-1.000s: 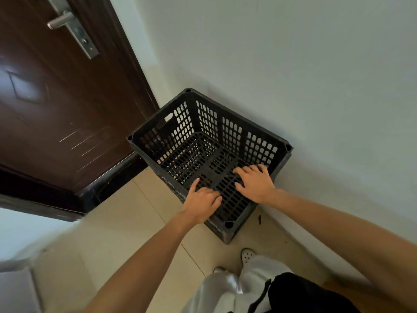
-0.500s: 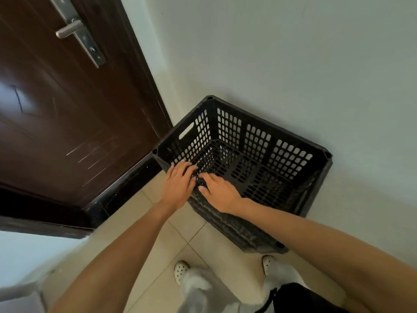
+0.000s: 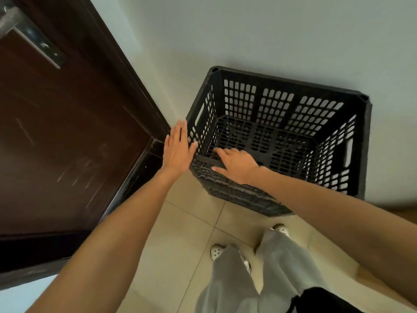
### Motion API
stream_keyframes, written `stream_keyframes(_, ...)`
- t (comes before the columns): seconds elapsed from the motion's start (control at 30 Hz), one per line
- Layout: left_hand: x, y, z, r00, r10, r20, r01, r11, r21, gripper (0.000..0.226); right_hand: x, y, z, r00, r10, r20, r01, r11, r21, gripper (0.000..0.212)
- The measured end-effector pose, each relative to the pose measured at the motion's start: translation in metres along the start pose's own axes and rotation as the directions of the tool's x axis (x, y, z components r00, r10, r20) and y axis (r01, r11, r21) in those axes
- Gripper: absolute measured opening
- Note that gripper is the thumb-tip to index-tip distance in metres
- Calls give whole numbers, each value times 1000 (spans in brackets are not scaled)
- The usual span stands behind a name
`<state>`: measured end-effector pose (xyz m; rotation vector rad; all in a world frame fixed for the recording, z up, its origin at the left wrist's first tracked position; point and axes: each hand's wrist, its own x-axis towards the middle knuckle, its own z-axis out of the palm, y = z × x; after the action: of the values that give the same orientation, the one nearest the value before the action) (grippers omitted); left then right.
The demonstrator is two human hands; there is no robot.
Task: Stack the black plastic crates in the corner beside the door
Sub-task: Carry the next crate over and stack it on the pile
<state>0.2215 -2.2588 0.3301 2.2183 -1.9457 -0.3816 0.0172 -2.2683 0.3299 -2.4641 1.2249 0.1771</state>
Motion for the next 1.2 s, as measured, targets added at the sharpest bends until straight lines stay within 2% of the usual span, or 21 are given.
stream_keyframes(0.1, 31, -2, 3, 997, 22, 77, -23, 1000, 14, 86, 6, 2, 5, 1000, -16, 21, 14, 993, 117, 51)
stream_keyframes(0.17, 49, -1, 6, 993, 69, 100, -71, 997, 25, 92, 8, 4, 10, 1000, -24, -10, 25, 994, 111, 49)
stream_keyframes(0.37, 80, 8, 15, 993, 113, -25, -110, 989, 100, 98, 13, 6, 16, 996, -25, -83, 30, 997, 67, 53)
stream_keyframes(0.7, 80, 10, 9, 994, 107, -2, -107, 991, 79, 96, 12, 0, 16, 990, -17, -139, 16, 1000, -11, 50)
stream_keyframes(0.87, 84, 5, 9, 992, 93, 84, -92, 996, -16, 101, 10, -5, 16, 993, -12, -113, 13, 1000, 6, 46)
stream_keyframes(0.93, 93, 5, 7, 978, 66, 198, -63, 998, -22, 108, 9, -4, 16, 994, -12, -110, 14, 1000, 20, 46)
stream_keyframes(1.0, 104, 4, 0, 932, 1, 361, 14, 999, -39, 112, 7, -4, 13, 991, -48, -128, 51, 998, 22, 50)
stream_keyframes(1.03, 106, 5, -3, 916, -29, 400, 51, 998, -46, 110, 6, -4, 10, 988, -68, -136, 73, 997, 36, 52)
stream_keyframes(1.07, 106, 6, -4, 924, -41, 381, 63, 997, -47, 107, 6, -4, 8, 986, -81, -144, 91, 994, 61, 54)
stream_keyframes(1.13, 98, 12, -1, 980, -24, 199, 31, 999, -29, 98, 5, 3, 2, 981, -62, -185, 88, 986, 138, 54)
stream_keyframes(1.2, 96, 23, 3, 997, 20, 76, -20, 1000, 3, 92, 7, 29, -9, 965, 11, -261, 40, 981, 188, 49)
